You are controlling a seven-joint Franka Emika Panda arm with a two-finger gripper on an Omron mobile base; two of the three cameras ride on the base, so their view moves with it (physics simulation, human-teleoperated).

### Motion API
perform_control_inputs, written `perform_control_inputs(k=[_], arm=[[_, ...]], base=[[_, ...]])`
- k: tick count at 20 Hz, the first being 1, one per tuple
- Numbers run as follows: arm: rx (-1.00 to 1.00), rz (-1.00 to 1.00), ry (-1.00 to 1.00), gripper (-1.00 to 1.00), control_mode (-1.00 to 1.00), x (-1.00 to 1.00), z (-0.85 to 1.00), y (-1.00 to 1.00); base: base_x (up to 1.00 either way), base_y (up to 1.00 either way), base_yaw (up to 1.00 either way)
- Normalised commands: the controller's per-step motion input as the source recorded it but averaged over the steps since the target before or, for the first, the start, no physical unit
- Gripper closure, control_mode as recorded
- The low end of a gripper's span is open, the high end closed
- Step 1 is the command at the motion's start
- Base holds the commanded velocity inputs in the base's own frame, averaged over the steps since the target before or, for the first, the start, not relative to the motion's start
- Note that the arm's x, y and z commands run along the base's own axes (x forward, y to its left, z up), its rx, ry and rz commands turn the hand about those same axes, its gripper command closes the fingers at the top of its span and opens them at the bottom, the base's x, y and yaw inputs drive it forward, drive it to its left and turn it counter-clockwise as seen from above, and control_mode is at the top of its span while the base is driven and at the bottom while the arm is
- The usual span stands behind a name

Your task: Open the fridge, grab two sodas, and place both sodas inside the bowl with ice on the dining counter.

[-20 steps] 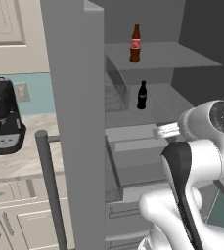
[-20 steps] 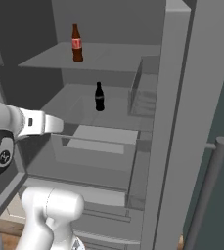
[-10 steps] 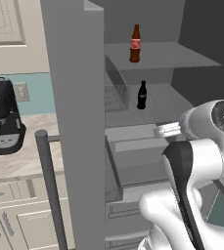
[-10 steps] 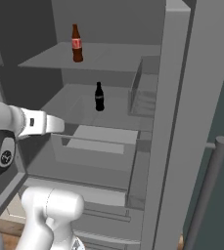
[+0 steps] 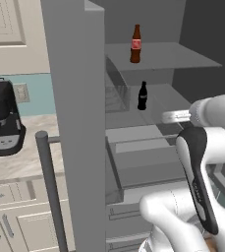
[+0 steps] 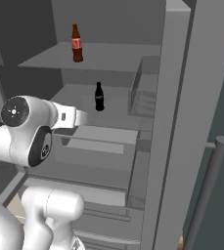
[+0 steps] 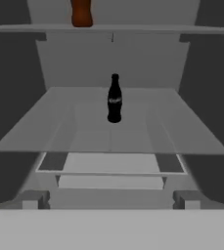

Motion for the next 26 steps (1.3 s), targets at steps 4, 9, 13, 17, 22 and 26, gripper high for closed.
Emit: perform_control_inputs(k=[4, 9, 13, 17, 22, 26], arm=[[0.0, 0.03, -0.28, -1.0, -1.0, 0.22, 0.0, 0.0], [0.0, 0.0, -0.27, -1.0, -1.0, 0.13, 0.0, 0.0], [0.0, 0.0, -0.07, -1.0, -1.0, 0.27, 0.03, 0.06], [0.0, 0.0, -0.04, -1.0, -1.0, 0.33, 0.11, 0.01], [0.0, 0.0, -0.02, -1.0, -1.0, 0.29, 0.08, 0.0], [0.02, 0.0, 0.0, -1.0, -1.0, 0.36, 0.0, 0.0]], base=[[0.0, 0.0, 0.0], [0.0, 0.0, 0.0], [0.0, 0.0, 0.0], [0.0, 0.0, 0.0], [0.0, 0.0, 0.0], [0.0, 0.0, 0.0]])
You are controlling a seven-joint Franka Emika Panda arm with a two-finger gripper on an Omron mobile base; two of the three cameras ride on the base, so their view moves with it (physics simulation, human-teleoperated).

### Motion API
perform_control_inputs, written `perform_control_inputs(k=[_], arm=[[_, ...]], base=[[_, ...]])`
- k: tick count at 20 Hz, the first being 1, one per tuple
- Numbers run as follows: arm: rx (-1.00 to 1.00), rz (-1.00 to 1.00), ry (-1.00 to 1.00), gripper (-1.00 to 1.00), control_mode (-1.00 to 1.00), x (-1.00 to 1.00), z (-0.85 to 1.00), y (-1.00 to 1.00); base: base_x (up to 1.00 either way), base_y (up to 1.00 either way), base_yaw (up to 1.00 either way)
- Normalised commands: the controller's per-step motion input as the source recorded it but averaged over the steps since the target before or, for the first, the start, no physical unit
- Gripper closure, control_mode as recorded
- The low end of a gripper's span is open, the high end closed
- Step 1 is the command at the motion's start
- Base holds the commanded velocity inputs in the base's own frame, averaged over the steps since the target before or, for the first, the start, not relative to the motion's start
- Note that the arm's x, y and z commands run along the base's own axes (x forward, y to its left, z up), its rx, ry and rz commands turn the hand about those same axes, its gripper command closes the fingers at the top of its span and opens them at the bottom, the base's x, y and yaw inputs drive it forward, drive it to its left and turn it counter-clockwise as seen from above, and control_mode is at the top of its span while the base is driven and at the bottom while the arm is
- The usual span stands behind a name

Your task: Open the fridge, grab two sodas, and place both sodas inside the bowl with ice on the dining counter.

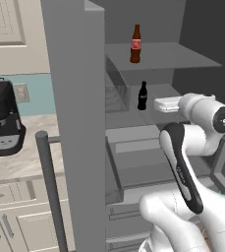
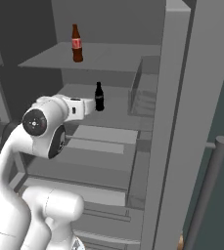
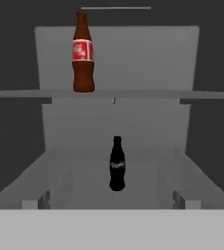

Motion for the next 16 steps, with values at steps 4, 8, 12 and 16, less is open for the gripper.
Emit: perform_control_inputs(k=[4, 8, 12, 16], arm=[[0.02, 0.0, 0.0, -1.0, -1.0, 0.42, 0.0, 0.0], [0.0, 0.0, 0.0, -1.0, -1.0, 0.42, -0.05, 0.0], [0.0, 0.0, 0.01, -1.0, -1.0, 0.42, -0.16, 0.0], [0.0, 0.0, 0.03, -1.0, -1.0, 0.36, -0.19, 0.0]], base=[[0.0, 0.0, 0.0], [0.0, 0.0, 0.0], [0.0, 0.0, 0.0], [0.0, 0.0, 0.0]])
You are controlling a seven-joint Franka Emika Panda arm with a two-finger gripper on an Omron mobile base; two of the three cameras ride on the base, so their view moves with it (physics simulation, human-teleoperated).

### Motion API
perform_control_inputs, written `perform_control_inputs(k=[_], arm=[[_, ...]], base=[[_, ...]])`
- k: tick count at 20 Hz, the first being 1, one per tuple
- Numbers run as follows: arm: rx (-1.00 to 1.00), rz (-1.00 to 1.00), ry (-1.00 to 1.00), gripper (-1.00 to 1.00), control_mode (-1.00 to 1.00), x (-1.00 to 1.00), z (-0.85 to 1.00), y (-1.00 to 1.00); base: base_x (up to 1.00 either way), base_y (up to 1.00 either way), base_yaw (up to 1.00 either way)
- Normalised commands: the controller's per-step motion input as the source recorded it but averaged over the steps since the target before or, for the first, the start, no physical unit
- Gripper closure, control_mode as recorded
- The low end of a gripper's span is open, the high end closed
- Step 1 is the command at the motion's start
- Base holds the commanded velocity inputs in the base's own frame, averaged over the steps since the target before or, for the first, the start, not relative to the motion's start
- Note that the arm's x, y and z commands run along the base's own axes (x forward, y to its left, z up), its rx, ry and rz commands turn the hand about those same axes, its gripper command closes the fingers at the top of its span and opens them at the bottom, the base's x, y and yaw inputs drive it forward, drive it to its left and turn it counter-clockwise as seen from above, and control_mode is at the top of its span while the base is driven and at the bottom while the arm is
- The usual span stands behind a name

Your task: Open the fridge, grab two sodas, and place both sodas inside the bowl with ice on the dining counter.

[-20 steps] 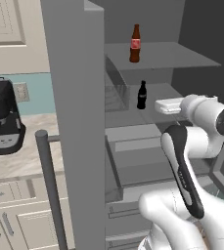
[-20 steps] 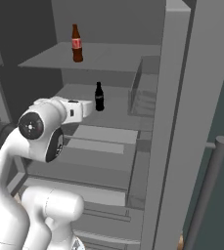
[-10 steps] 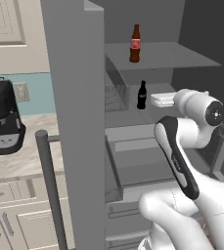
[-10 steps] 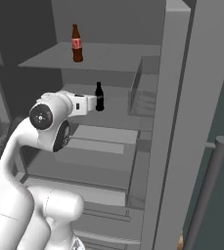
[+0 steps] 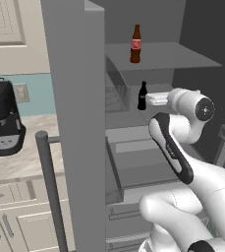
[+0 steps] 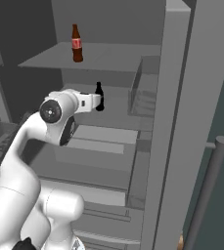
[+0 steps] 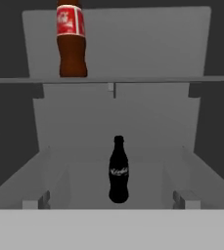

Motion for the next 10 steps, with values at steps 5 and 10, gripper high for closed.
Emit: perform_control_inputs(k=[5, 10], arm=[[0.0, 0.0, 0.02, -1.0, -1.0, 0.35, -0.12, -0.04], [0.0, 0.0, 0.02, -1.0, -1.0, 0.39, -0.06, -0.01]], base=[[0.0, 0.0, 0.0], [0.0, 0.0, 0.0]])
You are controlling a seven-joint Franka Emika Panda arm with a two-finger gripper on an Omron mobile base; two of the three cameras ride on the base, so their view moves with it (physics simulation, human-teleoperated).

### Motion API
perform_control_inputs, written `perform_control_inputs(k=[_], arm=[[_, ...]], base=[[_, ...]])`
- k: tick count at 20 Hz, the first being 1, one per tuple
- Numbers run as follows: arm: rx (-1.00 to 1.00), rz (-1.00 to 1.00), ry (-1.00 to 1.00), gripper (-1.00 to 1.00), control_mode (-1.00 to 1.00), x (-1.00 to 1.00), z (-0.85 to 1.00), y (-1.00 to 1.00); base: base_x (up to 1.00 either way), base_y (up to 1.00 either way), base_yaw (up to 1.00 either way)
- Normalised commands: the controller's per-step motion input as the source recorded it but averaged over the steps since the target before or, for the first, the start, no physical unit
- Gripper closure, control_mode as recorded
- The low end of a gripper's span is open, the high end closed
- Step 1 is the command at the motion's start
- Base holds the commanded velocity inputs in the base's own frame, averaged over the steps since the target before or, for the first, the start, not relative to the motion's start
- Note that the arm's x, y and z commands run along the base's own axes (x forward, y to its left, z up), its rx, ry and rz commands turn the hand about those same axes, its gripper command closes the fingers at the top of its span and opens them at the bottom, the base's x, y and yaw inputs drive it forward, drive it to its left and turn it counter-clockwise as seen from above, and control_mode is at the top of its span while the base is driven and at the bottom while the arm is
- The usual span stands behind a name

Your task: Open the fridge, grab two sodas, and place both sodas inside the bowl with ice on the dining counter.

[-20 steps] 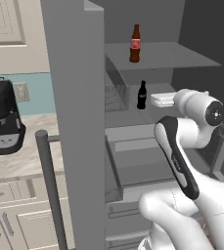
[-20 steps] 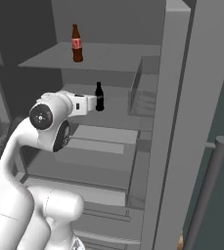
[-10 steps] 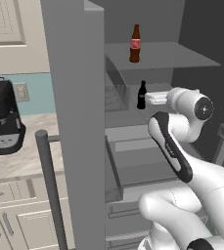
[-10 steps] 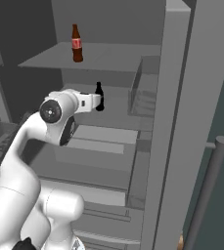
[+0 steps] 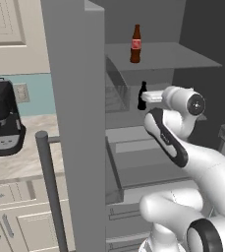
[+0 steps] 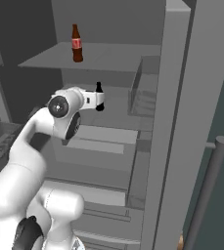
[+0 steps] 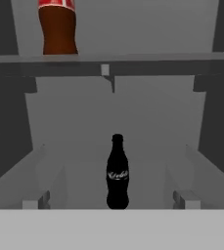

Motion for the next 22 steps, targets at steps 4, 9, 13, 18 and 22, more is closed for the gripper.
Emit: perform_control_inputs(k=[4, 9, 13, 18, 22], arm=[[0.0, 0.0, 0.0, -1.0, -1.0, 0.37, -0.08, -0.05], [0.0, 0.0, 0.0, -1.0, -1.0, 0.34, -0.13, -0.06], [0.0, 0.0, 0.0, -1.0, -1.0, 0.28, -0.17, -0.09], [0.0, 0.0, 0.01, -1.0, -1.0, 0.21, -0.21, 0.0], [0.0, 0.0, 0.0, -1.0, -1.0, 0.18, -0.15, 0.0]], base=[[0.0, 0.0, 0.0], [0.0, 0.0, 0.0], [0.0, 0.0, 0.0], [0.0, 0.0, 0.0], [0.0, 0.0, 0.0]])
